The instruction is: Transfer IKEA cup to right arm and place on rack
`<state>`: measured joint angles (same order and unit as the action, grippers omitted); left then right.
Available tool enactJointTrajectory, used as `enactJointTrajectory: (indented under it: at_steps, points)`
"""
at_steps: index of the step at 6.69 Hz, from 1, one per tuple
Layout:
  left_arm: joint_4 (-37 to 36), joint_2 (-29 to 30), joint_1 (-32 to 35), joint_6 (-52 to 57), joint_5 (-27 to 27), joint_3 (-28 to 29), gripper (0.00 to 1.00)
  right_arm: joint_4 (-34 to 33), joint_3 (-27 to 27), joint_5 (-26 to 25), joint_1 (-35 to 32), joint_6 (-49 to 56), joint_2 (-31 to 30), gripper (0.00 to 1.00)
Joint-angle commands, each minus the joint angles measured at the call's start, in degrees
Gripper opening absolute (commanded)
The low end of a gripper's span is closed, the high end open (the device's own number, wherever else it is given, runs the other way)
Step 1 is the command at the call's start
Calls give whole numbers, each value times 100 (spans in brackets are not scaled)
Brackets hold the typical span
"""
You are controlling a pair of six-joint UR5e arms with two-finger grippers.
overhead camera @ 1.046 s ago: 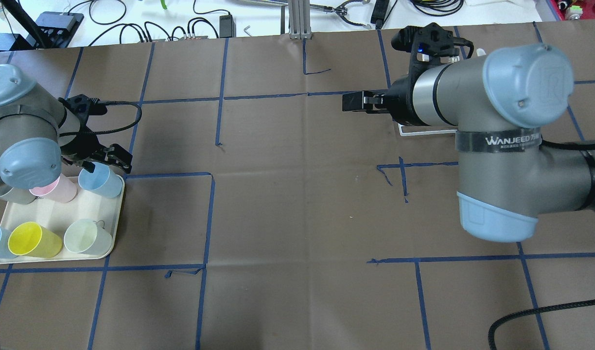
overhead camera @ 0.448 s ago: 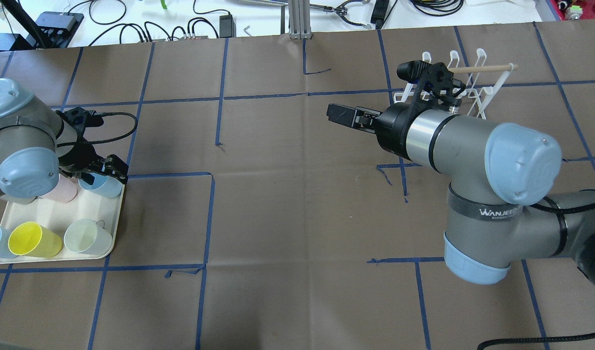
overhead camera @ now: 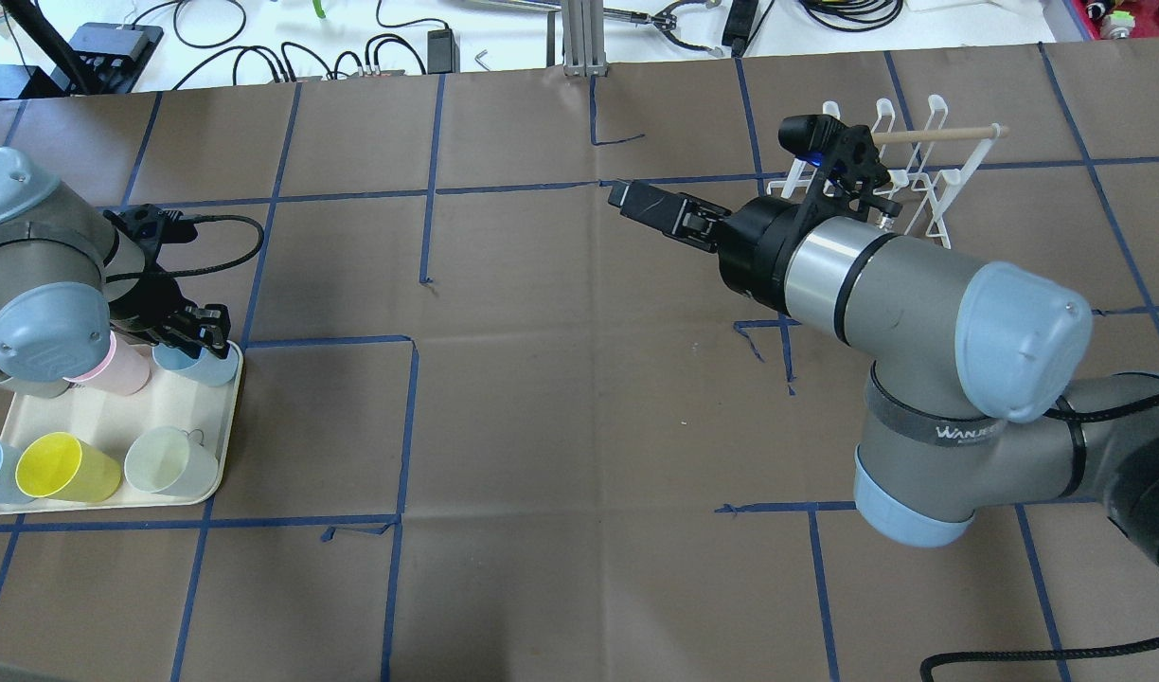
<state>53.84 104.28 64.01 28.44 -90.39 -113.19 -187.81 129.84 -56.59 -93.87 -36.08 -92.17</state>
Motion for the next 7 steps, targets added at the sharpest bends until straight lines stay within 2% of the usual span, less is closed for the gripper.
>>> enactJointTrajectory:
  at_steps: [1,2,3,4,6,7]
  points:
    - [4,-65,-28,12,-5,60,0,-1025,15,-1,0,-1841,338,97]
    - [108,-118,-11,12,-5,225,0,-1560,15,-27,0,-2746,514,97]
    - [457,-170,6,4,-5,532,0,-2123,32,-45,0,-3156,733,97]
    - [1122,-206,41,-22,-5,1065,0,-2676,93,-27,0,-3369,909,97]
    - [2747,-84,260,-49,21,2706,0,-3321,120,8,0,-4026,991,97]
    - [3007,-92,496,-84,47,3123,0,-3567,111,8,0,-4134,1042,97]
